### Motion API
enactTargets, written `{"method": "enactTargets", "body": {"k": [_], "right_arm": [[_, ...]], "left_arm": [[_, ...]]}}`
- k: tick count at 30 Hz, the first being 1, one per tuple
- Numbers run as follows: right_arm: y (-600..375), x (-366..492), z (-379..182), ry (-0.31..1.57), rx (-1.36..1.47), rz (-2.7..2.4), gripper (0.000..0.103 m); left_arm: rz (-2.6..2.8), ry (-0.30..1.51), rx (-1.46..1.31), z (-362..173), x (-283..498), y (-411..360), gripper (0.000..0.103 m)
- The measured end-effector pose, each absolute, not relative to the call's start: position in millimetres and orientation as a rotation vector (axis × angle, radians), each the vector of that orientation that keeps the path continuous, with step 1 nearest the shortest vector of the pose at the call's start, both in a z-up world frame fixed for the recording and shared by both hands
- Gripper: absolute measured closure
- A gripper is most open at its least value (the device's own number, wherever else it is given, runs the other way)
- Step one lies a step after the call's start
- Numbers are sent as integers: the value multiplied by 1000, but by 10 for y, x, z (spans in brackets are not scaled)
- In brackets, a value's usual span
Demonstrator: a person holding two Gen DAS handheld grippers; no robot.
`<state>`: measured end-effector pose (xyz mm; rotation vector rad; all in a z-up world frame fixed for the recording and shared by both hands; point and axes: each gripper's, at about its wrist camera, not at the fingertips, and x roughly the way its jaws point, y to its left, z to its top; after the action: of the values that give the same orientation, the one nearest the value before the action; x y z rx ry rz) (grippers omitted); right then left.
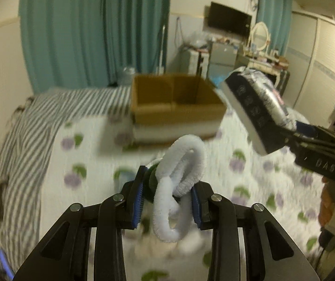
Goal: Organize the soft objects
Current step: 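Grasp the floral tissue pack with the right tool while the left tool grasps the white fuzzy loop, then carry both held items over the cardboard box and open both tools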
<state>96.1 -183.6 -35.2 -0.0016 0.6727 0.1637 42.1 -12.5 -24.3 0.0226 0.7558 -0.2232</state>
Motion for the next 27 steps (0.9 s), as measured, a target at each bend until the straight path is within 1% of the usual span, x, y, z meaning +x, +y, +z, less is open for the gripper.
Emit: {"method": "enactTargets", "body": {"k": [5,9,14,18,19,20,21,23,27], "right_arm": [[-1796,1613,-82,629,-16,163,28],[-1736,2165,-45,625,-1,181,28],[-1710,2848,-225,655,46,190,28],[-1689,3232,-406,690,54,197,26],[-1690,3303,-451,696,53,201,24],[-1682,3363,-504,702,49,204,23],[-1675,3398,-530,703,46,205,18],[-1670,3436,-585,704,34,189,9],[-1674,3349,-615,696,8,165,8]], "left_arm": [[-253,690,41,95,1054,-255,70],[-257,666,90,169,1577,-380,70],[-248,678,119,31,2328,-500,70],[-233,699,143,-201,2785,-542,67],[-228,709,145,-288,2895,-528,53],[-226,717,144,-326,2934,-523,44],[-230,751,142,-423,3042,-511,32],[-221,790,142,-507,3136,-505,32],[-174,766,165,-566,3126,-486,31]]}}
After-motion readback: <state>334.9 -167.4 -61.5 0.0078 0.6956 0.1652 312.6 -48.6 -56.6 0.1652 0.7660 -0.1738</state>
